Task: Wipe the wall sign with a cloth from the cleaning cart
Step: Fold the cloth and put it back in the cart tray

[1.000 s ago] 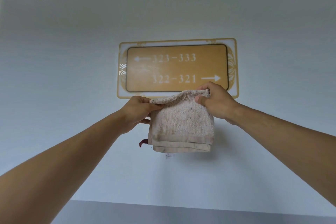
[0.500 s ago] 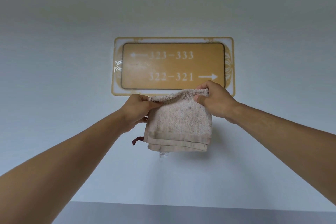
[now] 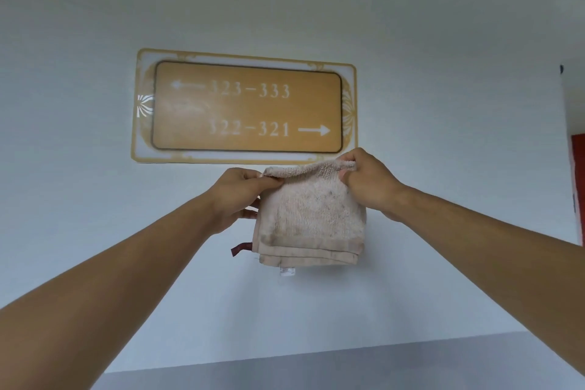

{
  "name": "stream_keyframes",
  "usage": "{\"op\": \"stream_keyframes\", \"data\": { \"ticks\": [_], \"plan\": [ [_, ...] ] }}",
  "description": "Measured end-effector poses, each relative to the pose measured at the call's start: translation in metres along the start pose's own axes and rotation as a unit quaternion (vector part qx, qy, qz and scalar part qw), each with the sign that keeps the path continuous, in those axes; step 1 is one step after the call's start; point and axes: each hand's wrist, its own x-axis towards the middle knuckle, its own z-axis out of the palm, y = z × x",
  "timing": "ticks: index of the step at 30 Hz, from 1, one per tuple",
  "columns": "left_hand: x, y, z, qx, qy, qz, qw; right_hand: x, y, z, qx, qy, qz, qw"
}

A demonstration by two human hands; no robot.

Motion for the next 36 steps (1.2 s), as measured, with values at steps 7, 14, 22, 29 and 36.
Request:
{"op": "stream_keyframes", "data": {
  "ticks": [7, 14, 22, 29, 36],
  "plan": [
    [0.029, -0.008, 0.081, -0.092, -0.086, -0.012, 0.992, -0.026, 0.044, -0.064, -0.002, 0.055, 0.062, 0.997],
    [0.044, -0.019, 0.205, -0.122, -0.171, -0.038, 0.977, -0.064, 0.105, -0.148, -0.006, 0.128, 0.116, 0.985],
    [0.052, -0.002, 0.389, -0.123, -0.254, -0.027, 0.959, -0.124, 0.191, -0.286, -0.006, 0.199, 0.203, 0.959],
    [0.039, 0.016, 0.562, -0.123, -0.303, 0.009, 0.945, -0.189, 0.27, -0.406, 0.013, 0.255, 0.26, 0.931],
    [0.01, 0.008, 0.734, -0.14, -0.38, -0.006, 0.914, -0.264, 0.353, -0.488, 0.043, 0.271, 0.35, 0.896]
  ]
}}
